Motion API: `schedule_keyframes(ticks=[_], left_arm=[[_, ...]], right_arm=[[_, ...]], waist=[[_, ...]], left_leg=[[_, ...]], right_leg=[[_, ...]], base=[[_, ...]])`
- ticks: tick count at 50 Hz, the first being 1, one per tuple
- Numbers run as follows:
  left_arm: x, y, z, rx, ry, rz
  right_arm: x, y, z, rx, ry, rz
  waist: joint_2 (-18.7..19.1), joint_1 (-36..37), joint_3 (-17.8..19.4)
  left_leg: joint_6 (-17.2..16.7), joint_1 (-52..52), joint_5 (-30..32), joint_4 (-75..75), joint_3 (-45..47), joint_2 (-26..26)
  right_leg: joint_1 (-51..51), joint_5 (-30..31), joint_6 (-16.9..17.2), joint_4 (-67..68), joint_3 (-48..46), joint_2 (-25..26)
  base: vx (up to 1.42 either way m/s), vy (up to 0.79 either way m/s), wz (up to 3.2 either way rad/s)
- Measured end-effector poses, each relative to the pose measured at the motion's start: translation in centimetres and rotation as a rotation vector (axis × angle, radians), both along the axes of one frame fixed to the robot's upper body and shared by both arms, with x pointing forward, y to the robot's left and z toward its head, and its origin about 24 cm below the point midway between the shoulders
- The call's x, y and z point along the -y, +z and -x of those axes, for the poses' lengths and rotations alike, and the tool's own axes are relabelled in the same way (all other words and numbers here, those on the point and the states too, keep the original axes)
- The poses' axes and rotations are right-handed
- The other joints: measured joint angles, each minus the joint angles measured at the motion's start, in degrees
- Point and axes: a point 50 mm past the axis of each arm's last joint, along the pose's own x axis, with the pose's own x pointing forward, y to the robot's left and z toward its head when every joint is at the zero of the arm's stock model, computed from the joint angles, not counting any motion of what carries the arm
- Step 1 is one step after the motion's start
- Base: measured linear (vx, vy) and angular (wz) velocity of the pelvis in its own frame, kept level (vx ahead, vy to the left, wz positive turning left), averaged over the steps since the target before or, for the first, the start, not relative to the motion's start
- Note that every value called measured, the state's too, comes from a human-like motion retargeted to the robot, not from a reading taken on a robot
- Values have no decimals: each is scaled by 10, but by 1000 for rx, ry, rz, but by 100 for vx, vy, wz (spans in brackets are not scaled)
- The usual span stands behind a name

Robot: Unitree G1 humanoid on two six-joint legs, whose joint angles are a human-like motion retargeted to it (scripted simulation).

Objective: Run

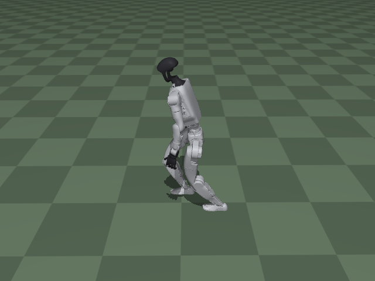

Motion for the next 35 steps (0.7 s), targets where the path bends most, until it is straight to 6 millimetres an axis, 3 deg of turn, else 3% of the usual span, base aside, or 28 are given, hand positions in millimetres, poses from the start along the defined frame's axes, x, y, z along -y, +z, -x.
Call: schedule_keyframes(ticks=[5,10,16,21,23,26,30,32,35], left_arm=[[4,-6,16,-25,4,28],[12,-2,12,26,-1,71],[15,2,5,73,5,84],[12,0,9,64,66,94],[9,-3,14,48,103,99],[5,-8,27,11,146,96],[0,-14,47,-43,171,95],[-2,-17,55,-61,186,91],[-8,-17,58,-72,222,82]], right_arm=[[-2,-4,10,-25,7,-7],[4,-12,32,-97,12,-3],[6,-18,53,-164,16,7],[7,-22,68,-201,-4,17],[10,-22,72,-202,-21,30],[14,-21,75,-192,-43,56],[23,-18,74,-162,-65,88],[30,-15,72,-145,-72,114],[48,-6,55,-95,-80,168]], waist=[[-2,-6,1],[12,-14,-2],[0,-28,5],[-1,-41,18],[11,-46,24],[26,-47,27],[42,-29,19],[40,-11,8],[37,28,-2]], left_leg=[[-6,2,-3,8,16,3],[-12,42,9,-57,26,19],[-25,95,-6,-77,42,20],[-56,138,-1,-3,36,45],[-79,151,30,43,23,67],[-115,144,125,142,13,99],[-140,84,253,329,16,138],[-114,42,248,432,34,156],[-40,-62,175,594,65,205]], right_leg=[[-8,-13,-5,18,-9,-26],[-26,-7,1,-32,-41,-42],[-52,-2,14,-60,-70,-71],[-37,23,7,-2,-81,-59],[-13,39,0,15,-90,-31],[29,53,-13,31,-97,14],[80,19,-43,54,-111,58],[105,-36,-60,73,-106,68],[147,-131,-74,82,-84,85]], base=[[8,-6,-33],[19,-9,-40],[32,-13,-33],[50,-14,-37],[62,-14,-58],[66,-11,-68],[69,-3,-84],[78,5,-85],[84,9,-73]])
